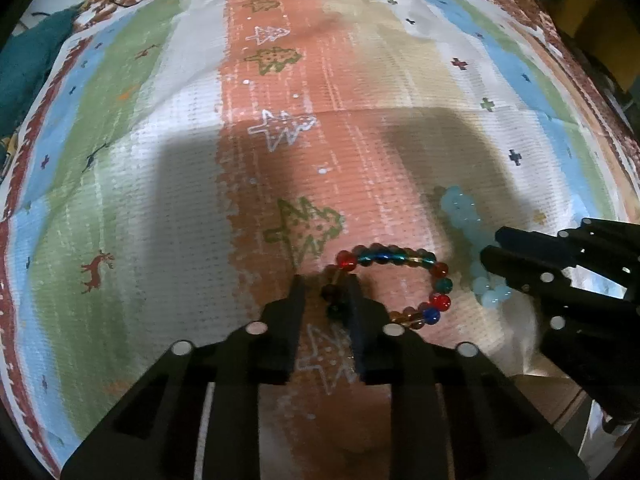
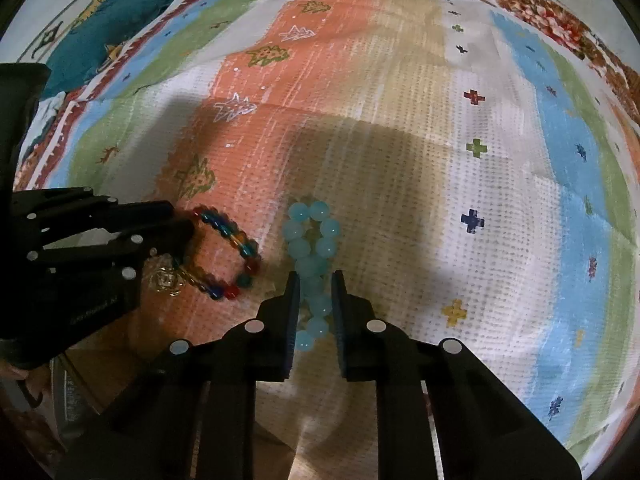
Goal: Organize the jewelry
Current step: 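Grasp the multicolour bead bracelet with the left tool while the right tool grasps the pale blue bracelet, then lift both held bracelets and carry them over the tin box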
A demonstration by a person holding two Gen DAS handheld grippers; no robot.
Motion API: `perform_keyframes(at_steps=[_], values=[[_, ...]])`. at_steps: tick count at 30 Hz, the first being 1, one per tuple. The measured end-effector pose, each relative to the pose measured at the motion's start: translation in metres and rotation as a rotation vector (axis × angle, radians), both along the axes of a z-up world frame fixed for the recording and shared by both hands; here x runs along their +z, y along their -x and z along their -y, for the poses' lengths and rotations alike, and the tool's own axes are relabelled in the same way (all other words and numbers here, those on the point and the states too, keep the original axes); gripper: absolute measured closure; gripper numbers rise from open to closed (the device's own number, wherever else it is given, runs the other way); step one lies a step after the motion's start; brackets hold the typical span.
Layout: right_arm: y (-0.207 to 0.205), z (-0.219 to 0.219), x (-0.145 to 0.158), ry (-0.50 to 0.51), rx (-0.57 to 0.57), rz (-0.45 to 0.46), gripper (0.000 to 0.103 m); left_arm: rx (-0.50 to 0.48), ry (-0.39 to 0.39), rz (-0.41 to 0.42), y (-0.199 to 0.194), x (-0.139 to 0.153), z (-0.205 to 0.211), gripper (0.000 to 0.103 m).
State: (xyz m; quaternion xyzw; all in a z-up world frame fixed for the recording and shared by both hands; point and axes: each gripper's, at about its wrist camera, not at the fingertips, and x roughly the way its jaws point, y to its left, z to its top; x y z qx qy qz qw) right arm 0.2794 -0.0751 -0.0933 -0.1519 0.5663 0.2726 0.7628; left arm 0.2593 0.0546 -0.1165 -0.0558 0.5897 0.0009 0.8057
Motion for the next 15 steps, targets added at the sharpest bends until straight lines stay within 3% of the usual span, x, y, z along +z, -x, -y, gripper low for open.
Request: perform_keyframes(at_steps=[7, 15], values=[[-0.001, 0.003, 0.000, -0.017, -0.013, -0.014, 0.091, 0.017, 0.041, 0.006, 0.002, 0.004, -0.009, 0.094], [-0.003, 0.008, 0.013, -0.047, -0.024, -0.009, 0.091, 0.008, 0.077, 0.062, 0.013, 0.029, -0.012, 0.094]])
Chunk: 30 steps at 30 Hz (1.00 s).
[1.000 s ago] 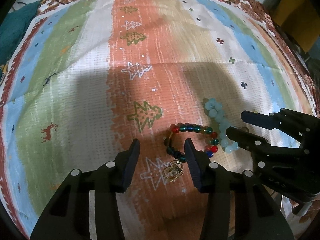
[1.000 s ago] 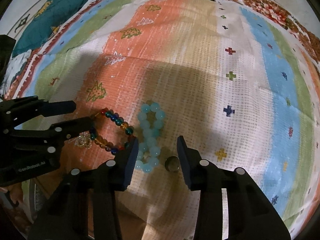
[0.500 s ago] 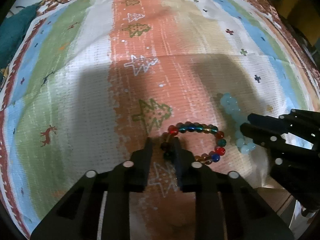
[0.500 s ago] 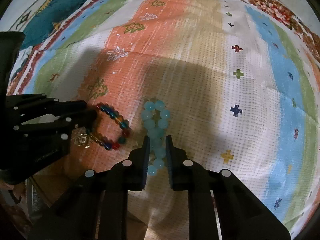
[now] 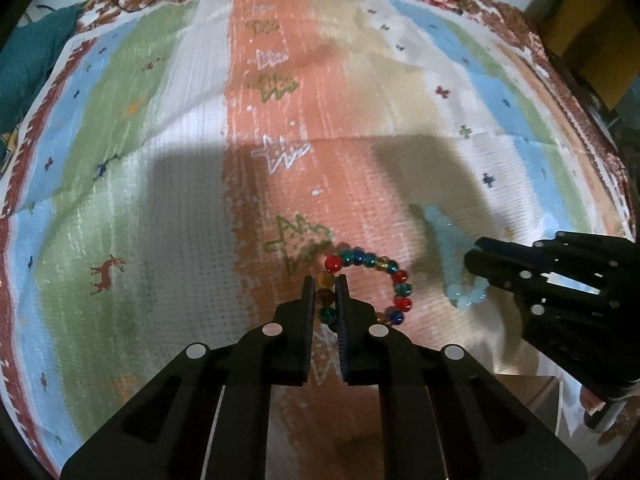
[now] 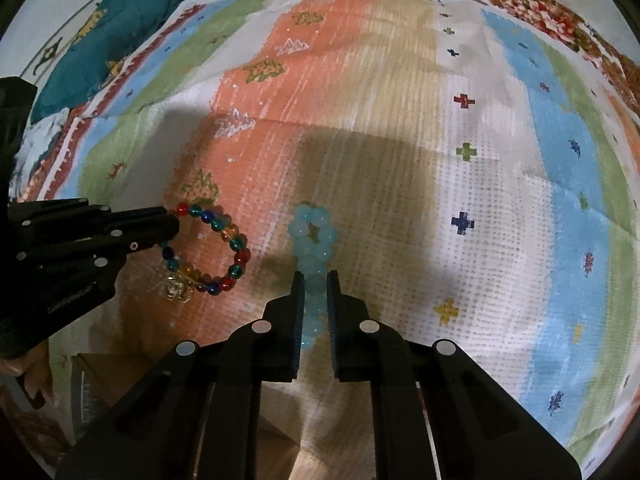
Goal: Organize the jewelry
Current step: 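Lift both held bracelets and carry them over the tin box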
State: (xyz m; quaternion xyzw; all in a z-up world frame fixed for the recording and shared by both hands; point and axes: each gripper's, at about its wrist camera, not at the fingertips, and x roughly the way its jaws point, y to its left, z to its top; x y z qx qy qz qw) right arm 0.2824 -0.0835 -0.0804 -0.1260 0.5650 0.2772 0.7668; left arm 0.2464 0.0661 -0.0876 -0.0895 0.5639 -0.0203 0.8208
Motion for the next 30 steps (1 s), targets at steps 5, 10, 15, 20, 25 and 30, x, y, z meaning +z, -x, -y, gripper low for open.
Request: perform_keyframes(at_steps=[5, 10, 15, 20, 25, 30], values=[[0.003, 0.002, 0.011, -0.013, -0.002, 0.018, 0.091, -0.012, 0.021, 0.027, 0.008, 0.014, 0.003, 0.094], [0.010, 0.001, 0.027, -0.023, 0.009, 0.054, 0.091, -0.024, 0.025, 0.059, 0.012, 0.027, 0.008, 0.094], [0.016, 0.003, 0.037, -0.038, 0.013, 0.072, 0.091, -0.026, 0.033, 0.078, 0.013, 0.035, 0.012, 0.094], [0.020, 0.005, 0.044, -0.050, 0.009, 0.084, 0.091, -0.019, 0.042, 0.093, 0.017, 0.041, 0.010, 0.094], [0.025, 0.008, 0.052, -0.076, 0.008, 0.098, 0.091, -0.018, 0.043, 0.113, 0.023, 0.048, 0.011, 0.094], [0.029, 0.011, 0.059, -0.087, 0.003, 0.110, 0.091, -0.012, 0.057, 0.129, 0.029, 0.055, 0.010, 0.094]])
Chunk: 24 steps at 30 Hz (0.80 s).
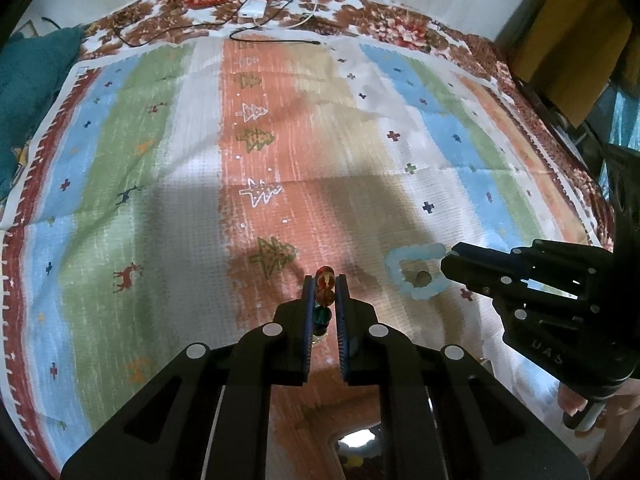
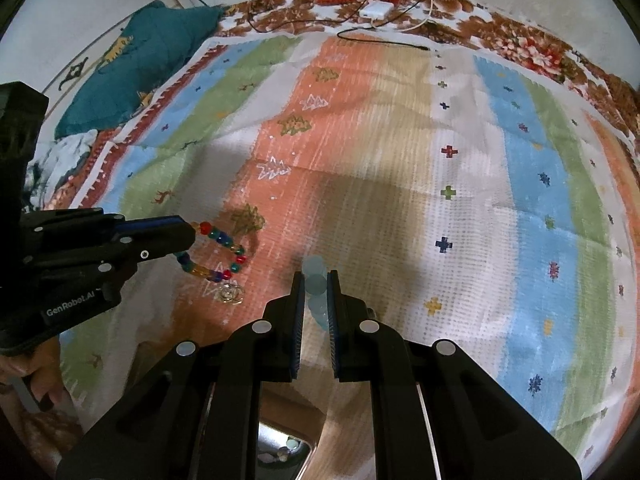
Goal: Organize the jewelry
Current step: 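Lift both held bracelets and carry them over the tin box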
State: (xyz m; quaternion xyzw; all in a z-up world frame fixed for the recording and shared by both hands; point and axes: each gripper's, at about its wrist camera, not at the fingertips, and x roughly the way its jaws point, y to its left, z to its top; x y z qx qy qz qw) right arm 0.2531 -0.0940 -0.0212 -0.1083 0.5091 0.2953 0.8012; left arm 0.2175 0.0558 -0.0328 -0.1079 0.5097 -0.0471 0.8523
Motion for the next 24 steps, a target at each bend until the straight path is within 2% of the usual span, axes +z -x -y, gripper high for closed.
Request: perform_keyframes(at_steps=[24], values=[[0.033, 0.014, 0.032, -0.046, 0.008, 0.068, 0.091, 0.006, 0.024, 0.080, 0.035, 0.032, 0.008, 0.094]])
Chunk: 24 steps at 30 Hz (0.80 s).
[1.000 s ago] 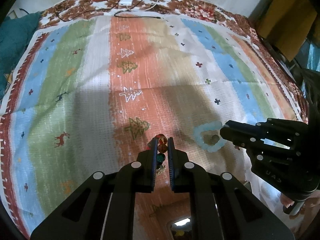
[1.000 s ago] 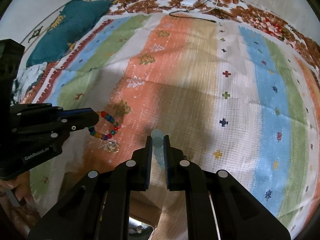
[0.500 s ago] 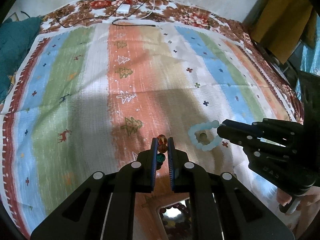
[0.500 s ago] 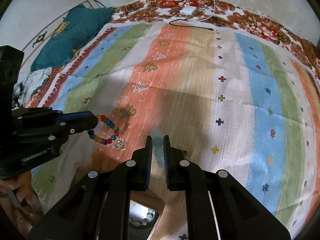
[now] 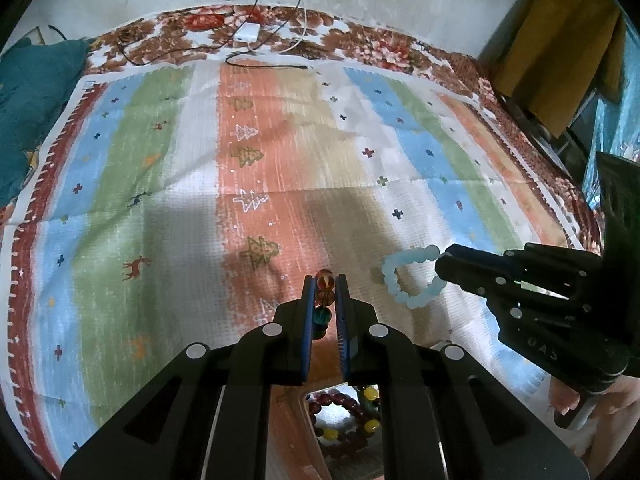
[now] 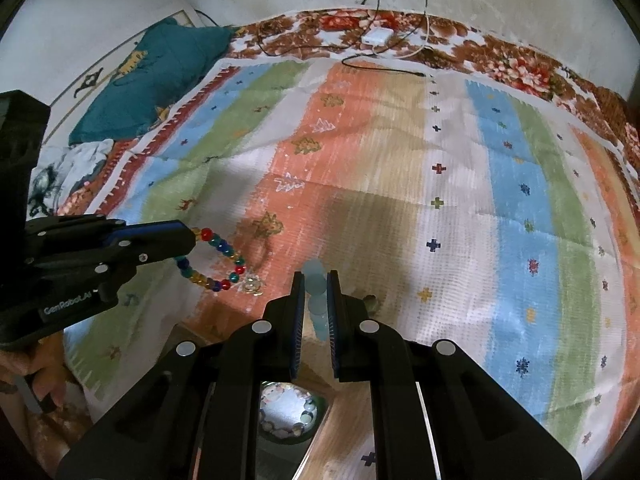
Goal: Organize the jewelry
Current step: 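Lift both held bracelets and carry them over the tin box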
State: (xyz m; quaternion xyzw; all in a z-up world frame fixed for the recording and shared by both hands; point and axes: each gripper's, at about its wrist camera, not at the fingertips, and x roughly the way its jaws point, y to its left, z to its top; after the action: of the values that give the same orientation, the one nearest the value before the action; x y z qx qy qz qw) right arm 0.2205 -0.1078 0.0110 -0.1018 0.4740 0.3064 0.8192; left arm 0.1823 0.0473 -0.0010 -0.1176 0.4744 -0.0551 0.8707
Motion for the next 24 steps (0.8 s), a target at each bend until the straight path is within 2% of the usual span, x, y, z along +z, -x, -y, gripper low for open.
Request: perform_keyframes(at_steps=[13, 19, 24], values=[[0.022, 0.003, 0.014, -0.004, 0.017, 0.056, 0.091, 0.001, 0.036, 0.034, 0.020, 0.012, 0.001, 0.094], [0.030, 0.004, 0.020, -0.016, 0.028, 0.067, 0.091, -0.010, 0.020, 0.050, 0.030, 0.016, 0.007, 0.094], [0.037, 0.007, 0.024, -0.025, 0.035, 0.074, 0.091, -0.011, 0.036, 0.066, 0.037, 0.020, 0.008, 0.094]])
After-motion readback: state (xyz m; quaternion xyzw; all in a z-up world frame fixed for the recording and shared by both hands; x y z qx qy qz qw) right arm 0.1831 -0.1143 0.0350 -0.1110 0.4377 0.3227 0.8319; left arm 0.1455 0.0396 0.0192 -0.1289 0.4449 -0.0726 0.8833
